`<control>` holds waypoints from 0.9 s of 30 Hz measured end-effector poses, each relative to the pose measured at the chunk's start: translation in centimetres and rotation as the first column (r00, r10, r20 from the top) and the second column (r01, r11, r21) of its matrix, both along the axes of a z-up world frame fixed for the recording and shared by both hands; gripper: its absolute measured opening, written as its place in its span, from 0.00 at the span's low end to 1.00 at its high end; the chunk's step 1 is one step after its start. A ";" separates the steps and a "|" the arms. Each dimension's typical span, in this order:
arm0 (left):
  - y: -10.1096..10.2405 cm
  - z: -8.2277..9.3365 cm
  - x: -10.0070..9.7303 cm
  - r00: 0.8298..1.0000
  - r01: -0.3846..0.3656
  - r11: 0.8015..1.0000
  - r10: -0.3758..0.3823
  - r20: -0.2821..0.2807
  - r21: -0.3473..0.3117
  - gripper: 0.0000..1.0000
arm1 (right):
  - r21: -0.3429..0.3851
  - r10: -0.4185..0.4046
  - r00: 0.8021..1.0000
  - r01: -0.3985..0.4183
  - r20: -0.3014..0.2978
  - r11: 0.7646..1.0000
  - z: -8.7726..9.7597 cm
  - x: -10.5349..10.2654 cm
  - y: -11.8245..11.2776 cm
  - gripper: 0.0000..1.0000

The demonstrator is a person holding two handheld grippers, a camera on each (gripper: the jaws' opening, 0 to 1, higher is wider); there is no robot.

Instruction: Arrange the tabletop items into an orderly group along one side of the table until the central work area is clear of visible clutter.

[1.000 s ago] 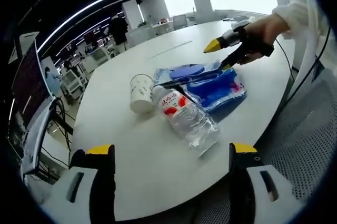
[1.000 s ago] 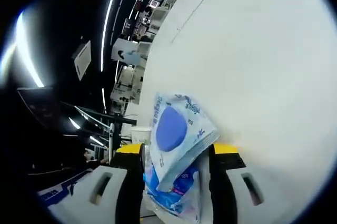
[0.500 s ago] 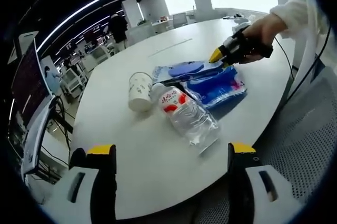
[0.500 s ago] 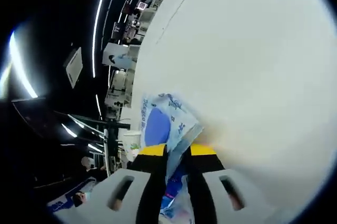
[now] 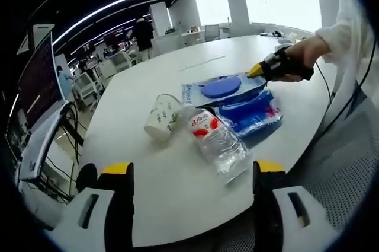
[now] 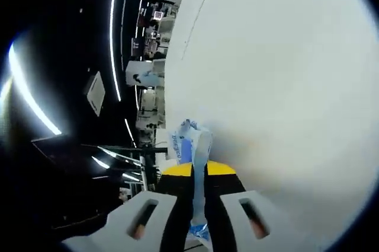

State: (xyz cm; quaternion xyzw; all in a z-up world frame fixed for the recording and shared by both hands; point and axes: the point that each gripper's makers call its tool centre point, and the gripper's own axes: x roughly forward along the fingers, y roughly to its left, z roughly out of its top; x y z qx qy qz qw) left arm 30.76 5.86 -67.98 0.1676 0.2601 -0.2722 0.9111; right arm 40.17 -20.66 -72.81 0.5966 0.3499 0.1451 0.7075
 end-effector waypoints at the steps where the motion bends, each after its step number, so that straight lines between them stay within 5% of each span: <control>1: 0.0 0.4 0.1 1.000 -0.012 1.000 0.012 0.006 -0.024 0.83 | 0.007 0.001 1.000 -0.001 0.006 1.000 0.2 -0.1 0.0 0.01; 8: 0.9 3.3 1.2 0.990 -0.125 0.969 0.136 0.036 -0.211 0.78 | 0.063 -0.021 1.000 0.020 0.019 0.998 0.8 -0.6 -0.7 0.00; 10: 0.9 3.8 1.5 0.987 -0.147 0.966 0.158 0.036 -0.215 0.75 | 0.076 -0.028 0.999 0.027 0.017 0.997 0.8 -0.9 -1.1 0.00; 14: -2.1 6.4 3.2 0.983 -0.154 0.927 0.180 0.045 -0.341 0.71 | 0.091 -0.031 0.999 0.030 0.016 0.995 0.9 -1.4 -1.7 0.00; 16: -3.7 7.6 4.8 0.984 -0.139 0.929 0.170 0.061 -0.342 0.70 | 0.101 -0.038 0.999 0.036 0.014 0.994 0.8 -1.7 -2.1 0.00; 20: -7.2 7.7 8.3 0.993 -0.105 0.931 0.114 0.005 -0.351 0.66 | 0.113 -0.055 0.998 0.054 0.006 0.992 0.3 -2.2 -2.6 0.00; 22: -8.4 6.5 9.6 0.994 -0.102 0.946 0.082 -0.075 -0.308 0.60 | 0.119 -0.064 0.998 0.064 0.000 0.991 0.1 -2.4 -2.7 0.00; 27: -10.6 3.8 12.9 0.985 -0.079 0.966 0.037 -0.171 -0.247 0.58 | 0.131 -0.087 0.996 0.088 -0.012 0.987 -0.2 -3.0 -3.1 0.00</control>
